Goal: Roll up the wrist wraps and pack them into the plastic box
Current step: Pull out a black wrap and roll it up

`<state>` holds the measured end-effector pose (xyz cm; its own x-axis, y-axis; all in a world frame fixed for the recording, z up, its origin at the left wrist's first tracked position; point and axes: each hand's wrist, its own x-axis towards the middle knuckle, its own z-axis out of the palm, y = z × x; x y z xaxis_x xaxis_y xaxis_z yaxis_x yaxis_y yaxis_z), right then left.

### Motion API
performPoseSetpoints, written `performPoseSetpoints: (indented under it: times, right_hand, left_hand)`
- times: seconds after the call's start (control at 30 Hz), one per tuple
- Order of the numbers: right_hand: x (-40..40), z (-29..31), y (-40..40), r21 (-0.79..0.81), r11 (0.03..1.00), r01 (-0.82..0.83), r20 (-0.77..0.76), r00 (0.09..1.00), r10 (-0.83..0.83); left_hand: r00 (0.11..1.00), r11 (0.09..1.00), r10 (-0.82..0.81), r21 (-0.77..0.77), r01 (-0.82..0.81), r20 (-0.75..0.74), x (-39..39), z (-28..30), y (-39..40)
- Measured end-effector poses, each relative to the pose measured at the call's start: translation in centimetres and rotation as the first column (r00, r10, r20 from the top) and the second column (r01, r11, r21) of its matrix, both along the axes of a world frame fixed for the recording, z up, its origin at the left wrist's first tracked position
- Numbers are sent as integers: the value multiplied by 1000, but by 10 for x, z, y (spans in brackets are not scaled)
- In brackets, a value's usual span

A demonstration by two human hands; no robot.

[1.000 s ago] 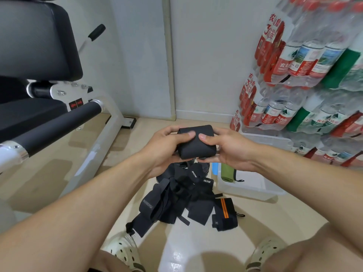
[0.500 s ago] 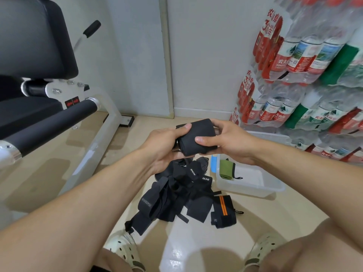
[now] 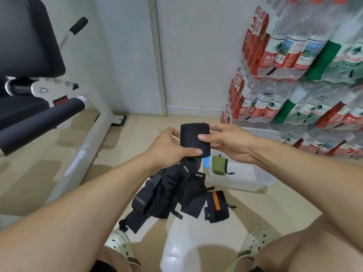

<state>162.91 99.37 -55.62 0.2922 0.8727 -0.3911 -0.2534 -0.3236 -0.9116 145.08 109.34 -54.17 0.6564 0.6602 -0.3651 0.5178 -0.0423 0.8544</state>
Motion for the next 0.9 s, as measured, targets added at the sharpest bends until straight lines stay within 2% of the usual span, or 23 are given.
performPoseSetpoints:
  times: [0.13, 0.3, 0.53, 0.63, 0.77, 0.9]
  right_hand:
    - [-4, -6, -8, 2, 999, 49, 21, 999, -49]
    - [3, -6, -20, -40, 995, 91, 76, 993, -88]
    - [46, -28, -36, -112, 920, 376, 285, 899, -333]
    - [61, -50, -38, -176, 895, 411, 409, 857, -313]
    - [81, -84, -40, -288, 862, 416, 572, 797, -194]
    - [109, -110, -47, -376, 804, 460, 624, 767, -147]
  left_hand:
    - [995, 996, -49, 73, 56, -83, 9, 1, -13]
    - [989, 994, -101, 34, 105, -103, 25, 3, -26]
    - [986, 981, -140, 122, 150, -88, 69, -7, -34]
    - [970, 967, -198, 131, 216, -143, 84, -17, -37]
    - [954, 960, -232, 116, 256, -189, 101, -27, -35]
    - [944, 961, -244, 76, 266, -223, 113, -39, -30]
